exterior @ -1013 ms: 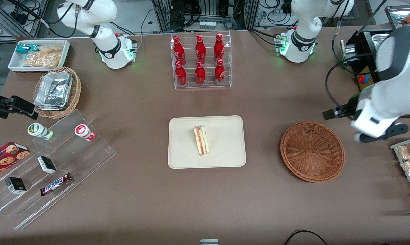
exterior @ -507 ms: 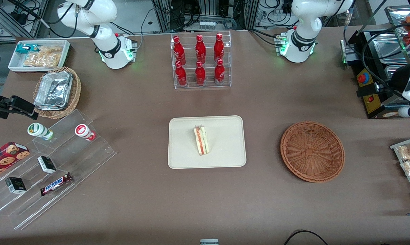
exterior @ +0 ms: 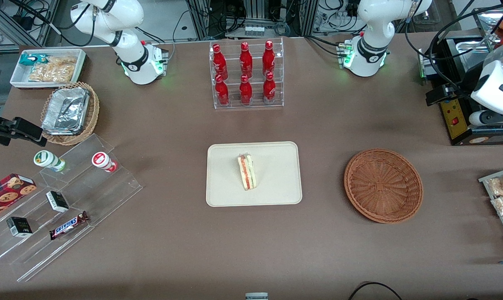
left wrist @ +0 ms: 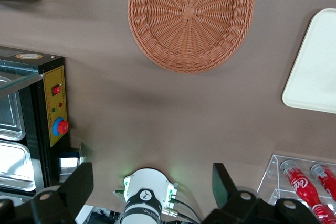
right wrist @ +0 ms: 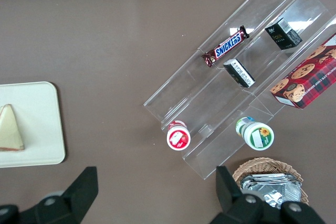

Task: Place sandwich from basket to tray

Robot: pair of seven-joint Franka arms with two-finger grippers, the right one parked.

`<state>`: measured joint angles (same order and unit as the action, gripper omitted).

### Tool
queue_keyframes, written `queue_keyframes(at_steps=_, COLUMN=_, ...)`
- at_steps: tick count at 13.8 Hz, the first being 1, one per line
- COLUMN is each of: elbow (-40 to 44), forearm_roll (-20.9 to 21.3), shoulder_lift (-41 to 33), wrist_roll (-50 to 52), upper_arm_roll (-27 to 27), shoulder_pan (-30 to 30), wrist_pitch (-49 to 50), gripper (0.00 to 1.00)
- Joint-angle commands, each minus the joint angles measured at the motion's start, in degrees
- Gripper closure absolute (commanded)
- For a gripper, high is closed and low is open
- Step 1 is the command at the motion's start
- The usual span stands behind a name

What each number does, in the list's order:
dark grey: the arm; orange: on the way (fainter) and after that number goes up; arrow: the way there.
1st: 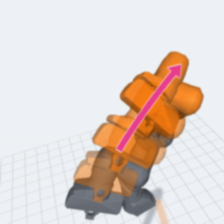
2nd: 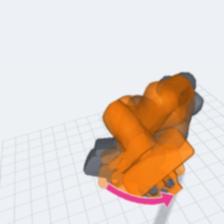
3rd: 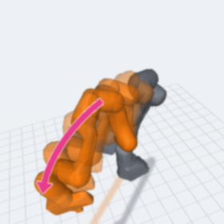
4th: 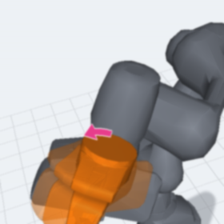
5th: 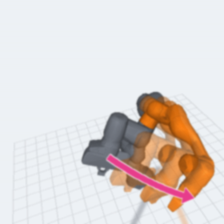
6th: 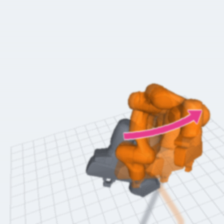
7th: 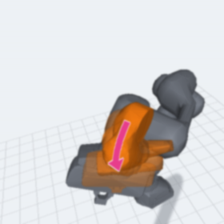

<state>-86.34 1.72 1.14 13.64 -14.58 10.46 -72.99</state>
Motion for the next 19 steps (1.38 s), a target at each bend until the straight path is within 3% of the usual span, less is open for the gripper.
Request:
queue_keyframes(at_steps=1, elbow=-0.24, forearm_roll=0.74, shoulder_lift=0.00, wrist_roll=0.69, upper_arm_roll=-0.62, shoulder_pan=0.97, wrist_pitch=-1.63, gripper=0.00)
queue_keyframes(at_steps=8, elbow=-0.24, forearm_roll=0.83, shoulder_lift=0.09, wrist_roll=0.08, upper_arm_roll=-0.80, shoulder_pan=0.97, wrist_pitch=-3.57, gripper=0.00)
queue_keyframes(at_steps=11, elbow=-0.32, forearm_roll=1.09, shoulder_lift=0.88, wrist_roll=-0.89, upper_arm_roll=-1.15, shoulder_pan=0.97, wrist_pitch=-8.83, gripper=0.00)
queue_keyframes(at_steps=19, elbow=-0.68, forearm_roll=3.46, shoulder_lift=0.44, wrist_roll=-6.52, upper_arm_roll=-1.76, shoulder_pan=1.06, wrist_pitch=-7.52, gripper=0.00)
